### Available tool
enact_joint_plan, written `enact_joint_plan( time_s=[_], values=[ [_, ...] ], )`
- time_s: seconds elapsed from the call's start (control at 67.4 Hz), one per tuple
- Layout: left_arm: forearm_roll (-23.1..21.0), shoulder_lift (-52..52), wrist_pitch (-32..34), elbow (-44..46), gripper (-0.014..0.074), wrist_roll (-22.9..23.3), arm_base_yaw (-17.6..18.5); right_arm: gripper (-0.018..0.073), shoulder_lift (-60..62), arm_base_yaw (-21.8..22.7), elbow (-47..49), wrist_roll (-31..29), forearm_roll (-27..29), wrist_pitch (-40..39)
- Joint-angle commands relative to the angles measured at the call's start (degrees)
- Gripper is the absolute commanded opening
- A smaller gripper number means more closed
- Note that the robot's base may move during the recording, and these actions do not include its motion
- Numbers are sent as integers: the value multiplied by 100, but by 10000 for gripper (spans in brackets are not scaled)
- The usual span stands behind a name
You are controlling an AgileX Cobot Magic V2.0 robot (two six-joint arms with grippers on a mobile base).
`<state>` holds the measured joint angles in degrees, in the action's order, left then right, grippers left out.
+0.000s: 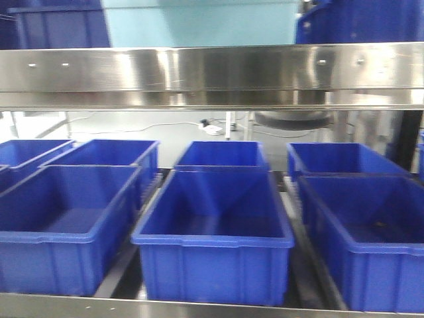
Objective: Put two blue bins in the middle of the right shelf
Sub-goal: 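Turn and align the base in front of the target shelf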
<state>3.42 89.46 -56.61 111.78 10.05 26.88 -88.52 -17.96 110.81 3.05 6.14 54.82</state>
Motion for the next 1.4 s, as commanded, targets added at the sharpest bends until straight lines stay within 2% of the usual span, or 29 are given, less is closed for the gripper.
enact_joint_plan(
  time_s=[0.0, 1.381],
  values=[
    [-280, -112, 239, 100, -111, -86, 43, -151, 50, 18, 51, -85, 9, -286],
    [-280, -112, 239, 100, -111, -86, 43, -151, 50, 18, 51, -85, 9, -286]
  ],
)
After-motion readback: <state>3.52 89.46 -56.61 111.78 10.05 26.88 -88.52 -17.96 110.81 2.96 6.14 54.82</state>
